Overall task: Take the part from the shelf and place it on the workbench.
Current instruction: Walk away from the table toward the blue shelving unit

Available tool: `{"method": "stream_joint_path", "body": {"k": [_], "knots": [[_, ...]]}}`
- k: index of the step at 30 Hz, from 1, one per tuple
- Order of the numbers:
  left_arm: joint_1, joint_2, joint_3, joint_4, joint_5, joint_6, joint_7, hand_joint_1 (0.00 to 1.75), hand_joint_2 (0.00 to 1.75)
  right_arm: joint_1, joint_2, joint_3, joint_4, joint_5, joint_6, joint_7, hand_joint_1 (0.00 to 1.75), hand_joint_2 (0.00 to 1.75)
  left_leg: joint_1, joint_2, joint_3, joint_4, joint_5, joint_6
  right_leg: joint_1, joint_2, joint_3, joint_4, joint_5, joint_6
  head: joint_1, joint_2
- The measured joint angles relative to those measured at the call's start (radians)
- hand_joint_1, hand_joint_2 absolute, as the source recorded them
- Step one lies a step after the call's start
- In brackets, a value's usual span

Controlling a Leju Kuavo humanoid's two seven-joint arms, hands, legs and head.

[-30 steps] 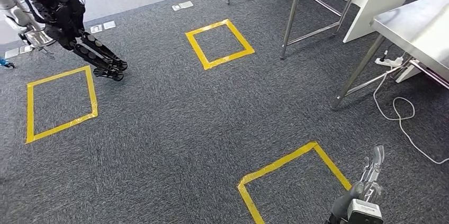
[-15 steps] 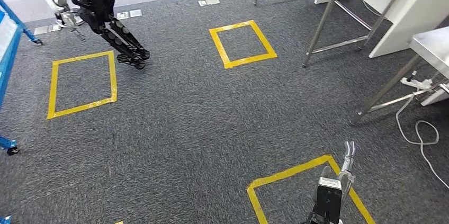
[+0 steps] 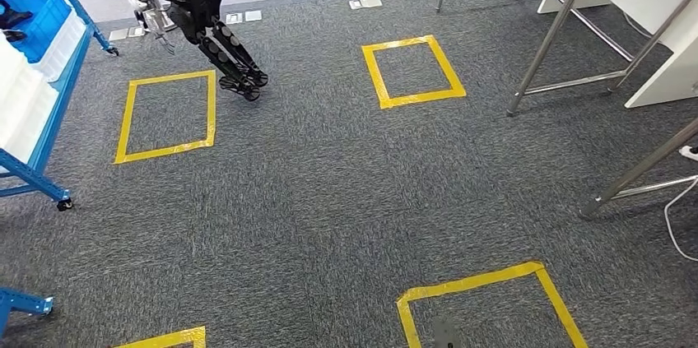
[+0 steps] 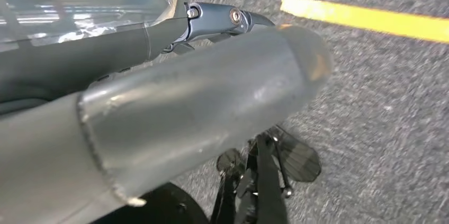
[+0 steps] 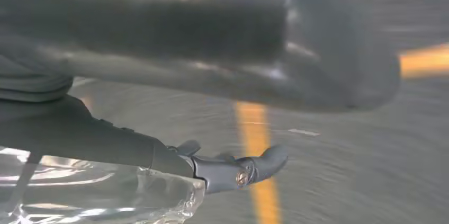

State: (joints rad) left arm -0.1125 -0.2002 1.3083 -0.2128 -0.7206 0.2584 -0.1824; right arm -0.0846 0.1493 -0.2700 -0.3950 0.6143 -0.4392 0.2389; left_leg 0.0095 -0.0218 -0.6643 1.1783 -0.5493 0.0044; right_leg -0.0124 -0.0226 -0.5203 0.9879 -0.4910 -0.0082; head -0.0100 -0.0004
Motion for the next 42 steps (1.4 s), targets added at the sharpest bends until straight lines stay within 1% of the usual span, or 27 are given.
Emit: {"method": "stream_joint_path", "body": {"k": [1, 2, 3, 4, 6, 7, 9, 11, 13, 15, 17, 18, 19, 21, 22, 24, 26, 27, 29, 31, 32, 33, 34, 35, 37, 39, 42], "knots": [[0.000, 0.000, 0.000, 0.000, -0.008, -0.001, 0.005, 0.00, 0.00, 0.012, -0.003, 0.012, 0.034, 0.025, 0.008, 0.065, 0.00, 0.00, 0.002, 0.008, -0.032, 0.065, -0.026, -0.004, 0.002, -0.012, 0.001, 0.000, -0.003, -0.004, 0.000, 0.000], [0.001, 0.000, -0.001, 0.000, -0.017, -0.002, 0.009, 0.00, 0.00, 0.023, -0.004, 0.023, 0.060, 0.041, 0.015, 0.115, 0.00, 0.00, 0.004, 0.014, -0.054, 0.107, -0.036, -0.007, 0.004, -0.023, 0.003, 0.000, -0.005, -0.007, 0.000, 0.000], [0.003, 0.000, -0.002, 0.000, -0.026, -0.003, 0.015, 0.00, 0.00, 0.032, -0.006, 0.031, 0.081, 0.049, 0.021, 0.146, 0.00, 0.00, 0.006, 0.018, -0.059, 0.113, -0.027, -0.008, 0.006, -0.031, 0.004, 0.000, -0.007, -0.009, 0.000, 0.000], [0.004, 0.000, -0.004, 0.000, -0.034, -0.004, 0.019, 0.00, 0.00, 0.037, -0.006, 0.037, 0.098, 0.052, 0.025, 0.164, 0.00, 0.00, 0.007, 0.023, -0.042, 0.078, 0.000, -0.008, 0.006, -0.038, 0.005, 0.000, -0.009, -0.009, 0.000, 0.000], [0.004, 0.001, -0.006, 0.000, -0.042, -0.004, 0.024, 0.00, 0.00, 0.039, -0.006, 0.048, 0.122, 0.055, 0.029, 0.175, 0.00, 0.00, 0.005, 0.053, 0.030, -0.061, 0.063, -0.002, 0.008, -0.046, 0.012, 0.001, -0.014, -0.006, -0.001, 0.000], [0.002, 0.001, -0.007, 0.000, -0.044, -0.004, 0.025, 0.00, 0.00, 0.038, -0.006, 0.052, 0.132, 0.056, 0.030, 0.179, 0.00, 0.00, 0.002, 0.066, 0.060, -0.118, 0.082, 0.003, 0.011, -0.050, 0.015, 0.001, -0.017, -0.002, 0.000, 0.000], [-0.003, 0.002, -0.009, 0.000, -0.047, -0.004, 0.029, 0.00, 0.00, 0.036, -0.007, 0.056, 0.147, 0.059, 0.029, 0.183, 0.00, 0.00, -0.008, 0.074, 0.082, -0.162, 0.086, 0.011, 0.016, -0.063, 0.019, 0.001, -0.023, 0.008, 0.002, 0.000], [-0.004, 0.003, -0.011, 0.000, -0.050, 0.001, 0.039, 0.00, 0.00, 0.034, -0.009, 0.063, 0.156, 0.070, 0.024, 0.185, 0.00, 0.00, -0.009, 0.053, 0.083, -0.169, 0.091, 0.022, 0.015, -0.072, 0.021, 0.003, -0.028, 0.017, 0.002, 0.000], [-0.005, 0.003, -0.011, 0.000, -0.045, 0.010, 0.043, 0.00, 0.00, 0.033, -0.011, 0.075, 0.161, 0.097, 0.009, 0.178, 0.00, 0.00, -0.006, 0.036, 0.088, -0.181, 0.100, 0.036, 0.013, -0.042, 0.005, 0.042, -0.052, 0.022, 0.003, 0.000], [-0.007, 0.002, -0.011, 0.000, -0.031, 0.017, 0.037, 0.00, 0.00, 0.033, -0.015, 0.090, 0.169, 0.129, -0.005, 0.170, 0.00, 0.00, -0.005, 0.019, 0.089, -0.185, 0.105, 0.045, 0.008, 0.001, -0.050, 0.158, -0.107, 0.016, 0.006, 0.000], [-0.008, 0.002, -0.009, 0.000, -0.016, 0.022, 0.026, 0.00, 0.00, 0.032, -0.020, 0.106, 0.176, 0.154, -0.009, 0.166, 0.00, 0.00, -0.006, -0.004, 0.087, -0.185, 0.106, 0.048, 0.004, 0.014, -0.110, 0.279, -0.150, 0.017, 0.007, 0.000], [-0.008, 0.002, -0.007, 0.000, -0.010, 0.023, 0.023, 0.00, 0.00, 0.032, -0.022, 0.114, 0.179, 0.163, -0.009, 0.165, 0.00, 0.00, -0.006, -0.016, 0.087, -0.184, 0.106, 0.047, 0.002, 0.016, -0.120, 0.295, -0.149, 0.025, 0.008, 0.000], [-0.007, 0.001, -0.006, 0.000, -0.006, 0.024, 0.021, 0.00, 0.00, 0.031, -0.025, 0.120, 0.181, 0.168, -0.009, 0.164, 0.00, 0.00, -0.006, -0.029, 0.088, -0.183, 0.106, 0.047, -0.001, 0.018, -0.108, 0.268, -0.130, 0.035, 0.008, 0.000], [-0.007, 0.000, -0.003, 0.000, -0.004, 0.025, 0.019, 0.00, 0.00, 0.029, -0.030, 0.129, 0.183, 0.173, -0.009, 0.162, 0.00, 0.00, -0.005, -0.052, 0.088, -0.178, 0.105, 0.042, -0.011, 0.038, -0.046, 0.133, -0.070, 0.058, 0.009, 0.000], [-0.007, -0.001, -0.003, 0.000, -0.003, 0.025, 0.019, 0.00, 0.00, 0.027, -0.032, 0.133, 0.185, 0.175, -0.009, 0.161, 0.00, 0.00, -0.006, -0.061, 0.087, -0.173, 0.103, 0.037, -0.014, 0.051, -0.021, 0.072, -0.046, 0.060, 0.009, 0.000], [-0.007, -0.001, -0.001, 0.000, -0.004, 0.026, 0.017, 0.00, 0.00, 0.023, -0.033, 0.140, 0.188, 0.176, -0.010, 0.160, 0.00, 0.00, -0.009, -0.074, 0.082, -0.166, 0.100, 0.026, -0.014, 0.067, -0.002, 0.022, -0.027, 0.050, 0.008, 0.000], [-0.006, -0.001, 0.000, 0.000, -0.004, 0.026, 0.017, 0.00, 0.00, 0.020, -0.034, 0.146, 0.190, 0.176, -0.010, 0.160, 0.00, 0.00, -0.006, -0.085, 0.078, -0.164, 0.100, 0.016, -0.012, 0.054, 0.003, 0.021, -0.023, 0.033, 0.006, 0.000], [-0.005, -0.001, 0.000, 0.000, -0.003, 0.027, 0.017, 0.00, 0.00, 0.019, -0.034, 0.149, 0.190, 0.176, -0.010, 0.160, 0.00, 0.00, -0.003, -0.078, 0.074, -0.156, 0.095, 0.012, -0.012, 0.046, 0.006, 0.019, -0.020, 0.025, 0.005, 0.000], [-0.005, -0.002, 0.001, 0.000, -0.003, 0.027, 0.016, 0.00, 0.00, 0.019, -0.034, 0.151, 0.191, 0.177, -0.010, 0.160, 0.00, 0.00, 0.000, -0.039, 0.043, -0.091, 0.052, 0.004, -0.014, 0.027, 0.008, 0.015, -0.015, 0.011, 0.001, 0.000], [-0.006, -0.002, 0.001, 0.000, -0.003, 0.027, 0.016, 0.00, 0.00, 0.020, -0.035, 0.154, 0.193, 0.186, -0.011, 0.160, 0.00, 0.00, 0.001, 0.002, -0.018, 0.039, -0.014, -0.003, -0.008, 0.007, 0.007, 0.015, -0.016, 0.004, -0.003, 0.000], [-0.006, -0.003, 0.002, 0.000, -0.002, 0.027, 0.015, 0.00, 0.00, 0.021, -0.035, 0.157, 0.194, 0.195, -0.011, 0.160, 0.00, 0.00, 0.003, 0.011, -0.045, 0.097, -0.035, -0.005, -0.005, -0.004, 0.007, 0.015, -0.017, 0.002, -0.003, 0.000], [-0.006, -0.003, 0.002, 0.001, -0.001, 0.027, 0.015, 0.00, 0.00, 0.022, -0.035, 0.162, 0.195, 0.207, -0.011, 0.159, 0.00, 0.00, 0.004, 0.016, -0.058, 0.123, -0.037, -0.006, -0.003, -0.015, 0.007, 0.015, -0.019, 0.001, -0.003, 0.000], [-0.005, -0.003, 0.003, 0.001, 0.000, 0.027, 0.014, 0.00, 0.00, 0.021, -0.036, 0.170, 0.196, 0.220, -0.012, 0.157, 0.00, 0.00, 0.004, 0.020, -0.052, 0.112, -0.021, -0.005, -0.002, -0.024, 0.008, 0.016, -0.020, 0.000, -0.003, 0.000], [-0.005, -0.004, 0.003, 0.001, 0.000, 0.027, 0.015, 0.00, 0.00, 0.020, -0.035, 0.178, 0.196, 0.232, -0.014, 0.156, 0.00, 0.00, 0.004, 0.026, -0.027, 0.062, 0.009, -0.003, -0.001, -0.033, 0.010, 0.016, -0.021, -0.001, -0.003, 0.000], [-0.006, -0.005, 0.004, 0.001, -0.003, 0.027, 0.019, 0.00, 0.00, 0.017, -0.034, 0.193, 0.196, 0.250, -0.020, 0.154, 0.00, 0.00, 0.000, 0.060, 0.045, -0.074, 0.064, 0.003, 0.004, -0.046, 0.014, 0.016, -0.025, 0.002, -0.003, 0.000], [-0.009, -0.007, 0.003, 0.001, -0.011, 0.030, 0.031, 0.00, 0.00, 0.015, -0.034, 0.204, 0.197, 0.260, -0.025, 0.156, 0.00, 0.00, -0.007, 0.080, 0.080, -0.144, 0.081, 0.011, 0.010, -0.058, 0.016, 0.016, -0.030, 0.009, -0.002, 0.000], [-0.009, -0.010, 0.001, 0.001, -0.034, 0.034, 0.059, 0.00, 0.00, 0.012, -0.035, 0.210, 0.198, 0.255, -0.026, 0.160, 0.00, 0.00, -0.012, 0.054, 0.081, -0.157, 0.084, 0.026, 0.014, -0.074, 0.020, 0.017, -0.038, 0.022, -0.001, 0.000]]}}
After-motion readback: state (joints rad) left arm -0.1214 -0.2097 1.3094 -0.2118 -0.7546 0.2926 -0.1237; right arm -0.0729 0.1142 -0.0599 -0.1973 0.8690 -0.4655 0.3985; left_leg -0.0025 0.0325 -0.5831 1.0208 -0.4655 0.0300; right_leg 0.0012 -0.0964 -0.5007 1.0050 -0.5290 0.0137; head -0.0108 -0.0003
